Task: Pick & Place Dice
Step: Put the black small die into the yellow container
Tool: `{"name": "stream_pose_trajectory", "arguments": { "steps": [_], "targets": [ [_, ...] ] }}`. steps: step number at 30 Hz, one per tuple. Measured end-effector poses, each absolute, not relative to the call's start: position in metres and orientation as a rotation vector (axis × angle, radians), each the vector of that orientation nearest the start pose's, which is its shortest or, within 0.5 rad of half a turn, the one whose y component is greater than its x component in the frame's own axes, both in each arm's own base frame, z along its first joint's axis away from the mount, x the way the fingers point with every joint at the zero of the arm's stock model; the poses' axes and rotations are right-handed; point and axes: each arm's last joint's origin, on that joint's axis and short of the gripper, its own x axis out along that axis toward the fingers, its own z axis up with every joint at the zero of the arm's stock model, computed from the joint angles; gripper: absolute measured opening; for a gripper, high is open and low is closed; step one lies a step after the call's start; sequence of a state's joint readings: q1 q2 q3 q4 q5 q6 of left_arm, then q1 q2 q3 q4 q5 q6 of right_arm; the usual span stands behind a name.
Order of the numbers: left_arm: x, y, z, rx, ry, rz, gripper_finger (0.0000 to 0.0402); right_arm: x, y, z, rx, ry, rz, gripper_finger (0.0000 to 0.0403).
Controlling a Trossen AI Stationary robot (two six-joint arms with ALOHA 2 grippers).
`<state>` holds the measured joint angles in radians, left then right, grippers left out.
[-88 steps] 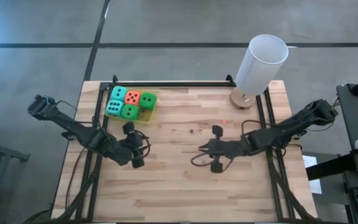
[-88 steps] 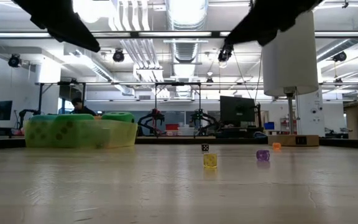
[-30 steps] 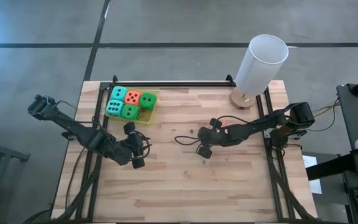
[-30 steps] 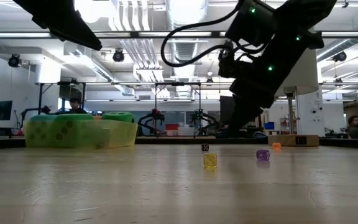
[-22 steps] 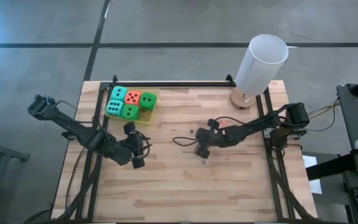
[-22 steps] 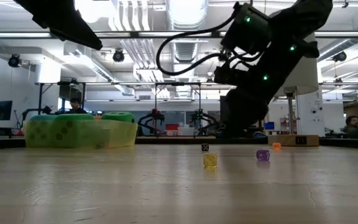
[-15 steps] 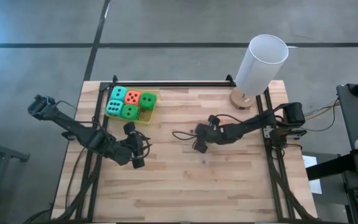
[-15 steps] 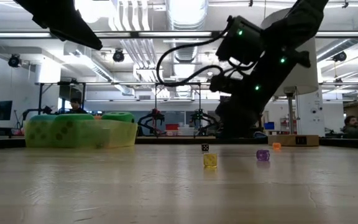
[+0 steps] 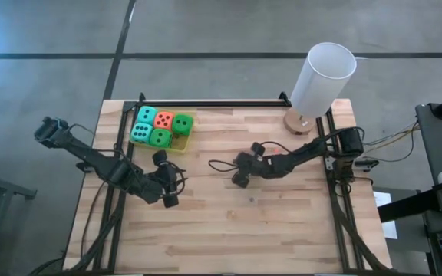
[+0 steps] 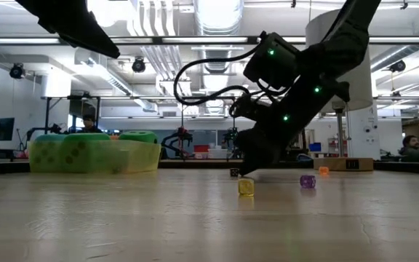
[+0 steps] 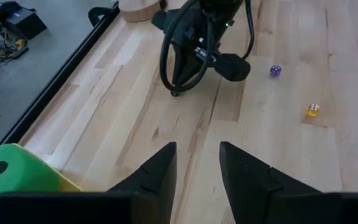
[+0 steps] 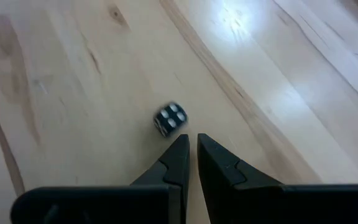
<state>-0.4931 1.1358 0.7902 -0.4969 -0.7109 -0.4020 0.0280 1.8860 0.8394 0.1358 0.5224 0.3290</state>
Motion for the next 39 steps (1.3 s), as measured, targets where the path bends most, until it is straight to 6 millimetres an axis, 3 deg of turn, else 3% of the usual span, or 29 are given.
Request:
{"name": "stream_pose_trajectory", "arguments": {
  "steps": [12,23,31,39],
  "targets": [
    [0.203,-0.087,0.250,0.098,0.630,0.333,0.0122,0.345,-0.006,0.085,0.028,0.722,-0.581,0.0028],
    [0.203,-0.087,0.250,0.098,0.631,0.333,0.0120,0.342,-0.009,0.102,-0.011,0.687,-0.649,0.0028],
    [0.203,-0.087,0.250,0.097,0.630,0.333,0.0126,0.344,-0.013,0.092,-0.005,0.697,-0.653,0.0028],
    [0.202,-0.087,0.247,0.102,0.636,0.335,0.0123,0.348,-0.013,0.094,0.013,0.659,-0.606,0.0028]
  ]
}}
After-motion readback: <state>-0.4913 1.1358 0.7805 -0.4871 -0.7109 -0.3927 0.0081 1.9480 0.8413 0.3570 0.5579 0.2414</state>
